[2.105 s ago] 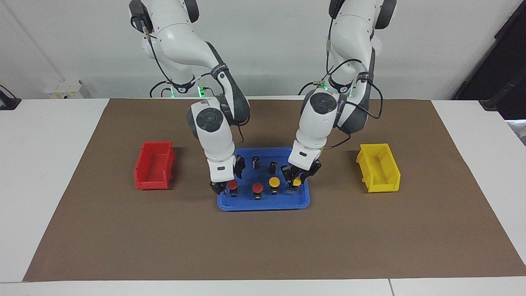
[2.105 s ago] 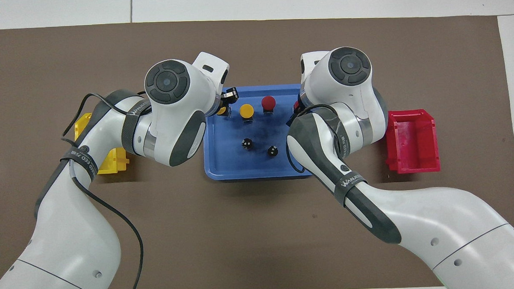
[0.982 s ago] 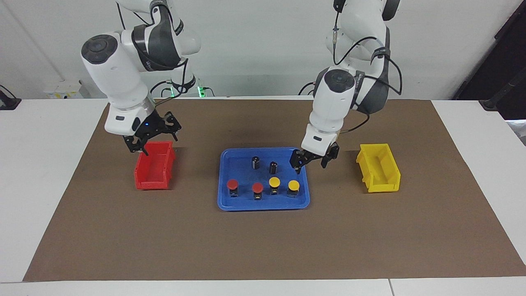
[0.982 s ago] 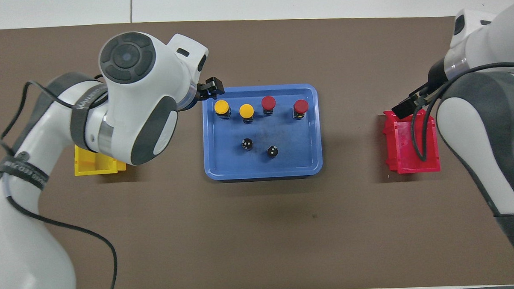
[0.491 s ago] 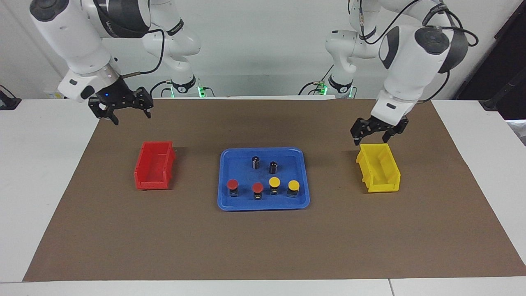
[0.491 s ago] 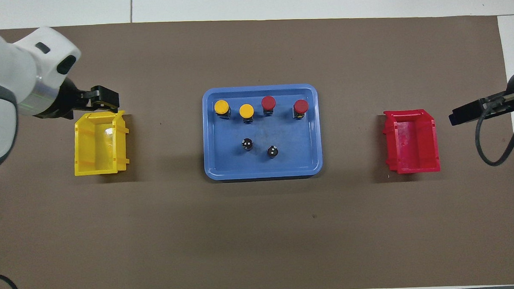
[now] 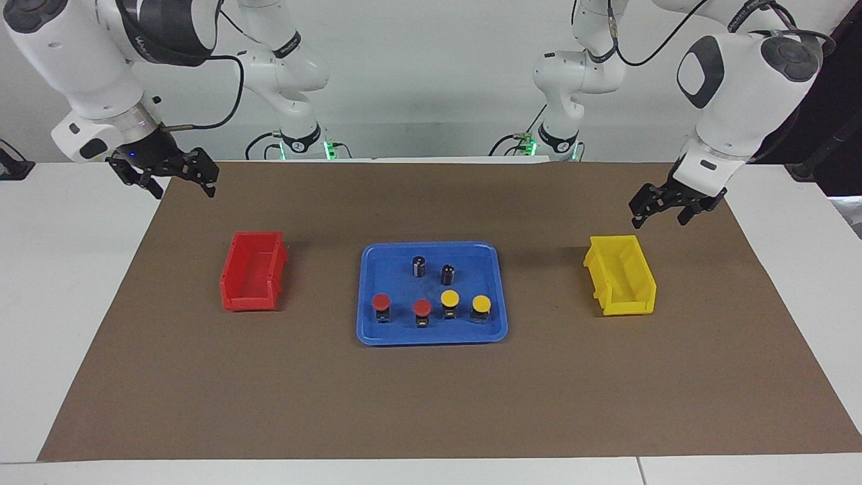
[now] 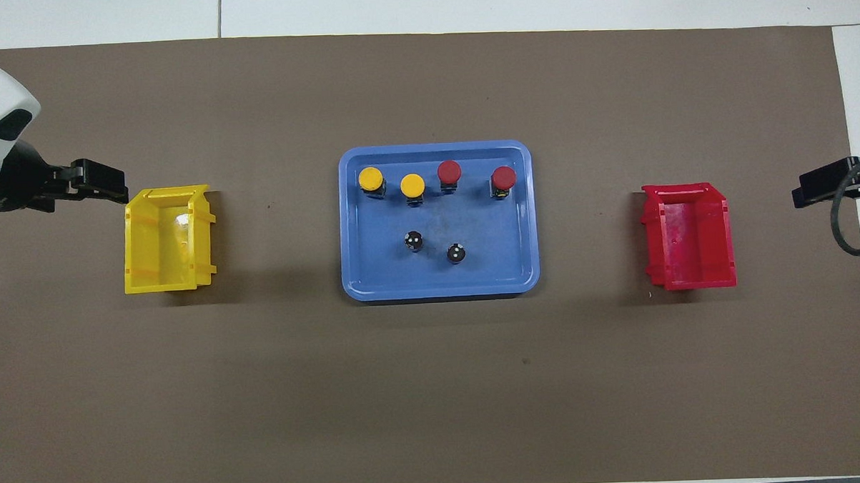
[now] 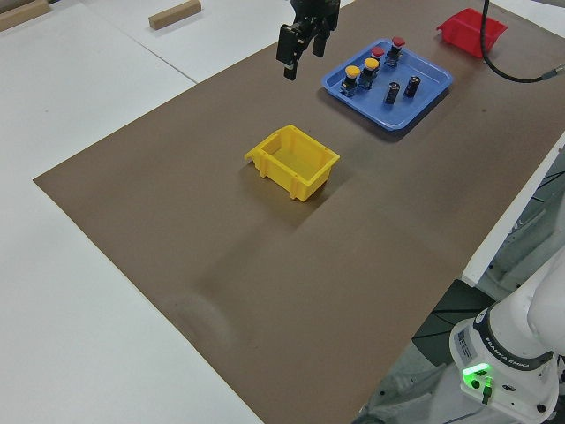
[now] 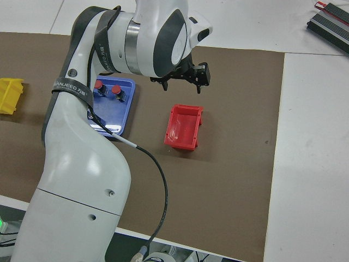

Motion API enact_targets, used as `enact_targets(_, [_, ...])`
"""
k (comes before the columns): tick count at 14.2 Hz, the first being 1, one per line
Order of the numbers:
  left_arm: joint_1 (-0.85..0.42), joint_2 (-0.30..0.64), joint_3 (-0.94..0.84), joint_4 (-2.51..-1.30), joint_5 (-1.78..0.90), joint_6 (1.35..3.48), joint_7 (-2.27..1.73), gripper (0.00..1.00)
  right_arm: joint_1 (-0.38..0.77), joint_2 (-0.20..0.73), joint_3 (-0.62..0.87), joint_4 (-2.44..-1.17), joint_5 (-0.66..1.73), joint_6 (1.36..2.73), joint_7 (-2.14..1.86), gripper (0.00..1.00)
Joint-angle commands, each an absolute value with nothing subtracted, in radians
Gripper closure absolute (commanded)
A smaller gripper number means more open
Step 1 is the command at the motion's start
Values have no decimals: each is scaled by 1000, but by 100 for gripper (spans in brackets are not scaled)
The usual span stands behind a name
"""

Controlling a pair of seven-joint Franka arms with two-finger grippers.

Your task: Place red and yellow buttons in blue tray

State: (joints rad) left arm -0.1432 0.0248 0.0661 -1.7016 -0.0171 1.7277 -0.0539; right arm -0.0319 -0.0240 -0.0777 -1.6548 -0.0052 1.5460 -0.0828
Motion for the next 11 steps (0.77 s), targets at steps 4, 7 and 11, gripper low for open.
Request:
enact_targets(4, [-107, -17, 57, -1704, -15, 1692, -23, 0, -26, -71, -81, -1692, -18, 1532, -49, 0])
enact_targets(7, [-107, -26, 57, -1697, -15, 1680, -23, 0, -25, -58, -83, -1686, -17, 1555, -57, 0])
enact_targets(11, [-107, -28, 57, -1689, -15, 1672, -25, 0, -12, -55, -84, -1686, -18, 1557, -57, 0])
